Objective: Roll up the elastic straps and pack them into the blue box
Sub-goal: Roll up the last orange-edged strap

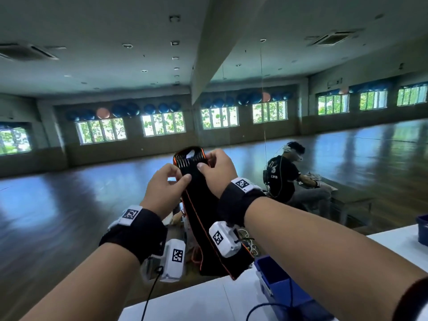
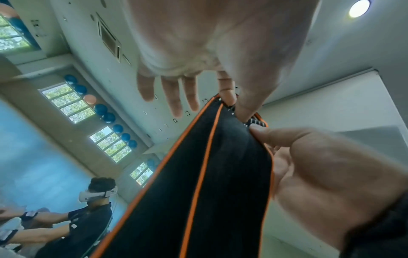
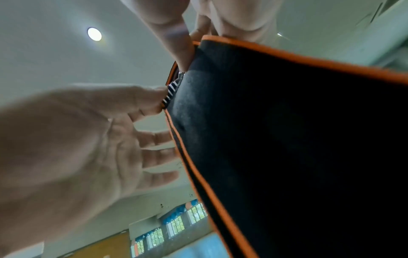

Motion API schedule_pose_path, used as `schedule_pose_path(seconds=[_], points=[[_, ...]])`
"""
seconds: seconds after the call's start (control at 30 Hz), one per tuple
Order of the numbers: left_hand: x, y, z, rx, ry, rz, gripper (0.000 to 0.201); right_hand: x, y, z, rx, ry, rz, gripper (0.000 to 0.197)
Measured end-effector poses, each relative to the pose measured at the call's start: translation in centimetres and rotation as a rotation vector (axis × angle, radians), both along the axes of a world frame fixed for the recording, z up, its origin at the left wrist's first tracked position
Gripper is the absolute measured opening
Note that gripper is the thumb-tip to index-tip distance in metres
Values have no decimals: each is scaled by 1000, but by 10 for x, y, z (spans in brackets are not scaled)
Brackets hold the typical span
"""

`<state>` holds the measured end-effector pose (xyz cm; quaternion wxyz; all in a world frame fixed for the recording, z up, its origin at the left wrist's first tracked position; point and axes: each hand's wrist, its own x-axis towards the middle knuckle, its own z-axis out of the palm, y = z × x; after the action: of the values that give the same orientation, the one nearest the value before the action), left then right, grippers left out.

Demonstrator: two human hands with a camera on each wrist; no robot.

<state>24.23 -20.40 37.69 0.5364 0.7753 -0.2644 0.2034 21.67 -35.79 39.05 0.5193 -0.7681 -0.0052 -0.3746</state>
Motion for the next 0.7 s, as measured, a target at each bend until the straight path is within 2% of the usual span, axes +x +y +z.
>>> schedule_pose_path(seconds=[0.17, 0.33, 0.47, 0.6, 0.7], points=[[-11, -2, -9, -99, -7, -99, 16, 1, 11, 0, 73, 3, 57, 13], [-20, -12, -3, -247, 87, -145, 31, -3, 24, 8, 263, 30, 99, 30], [-26, -12, 1, -306, 112, -141, 36, -10, 23, 9, 352, -37, 84, 30], [-25, -10, 2, -320, 139, -110, 47, -18, 23, 5, 257, -62, 89, 22], [-24, -11, 5, -351, 165, -119, 51, -20, 28, -4, 176, -22, 131, 30]])
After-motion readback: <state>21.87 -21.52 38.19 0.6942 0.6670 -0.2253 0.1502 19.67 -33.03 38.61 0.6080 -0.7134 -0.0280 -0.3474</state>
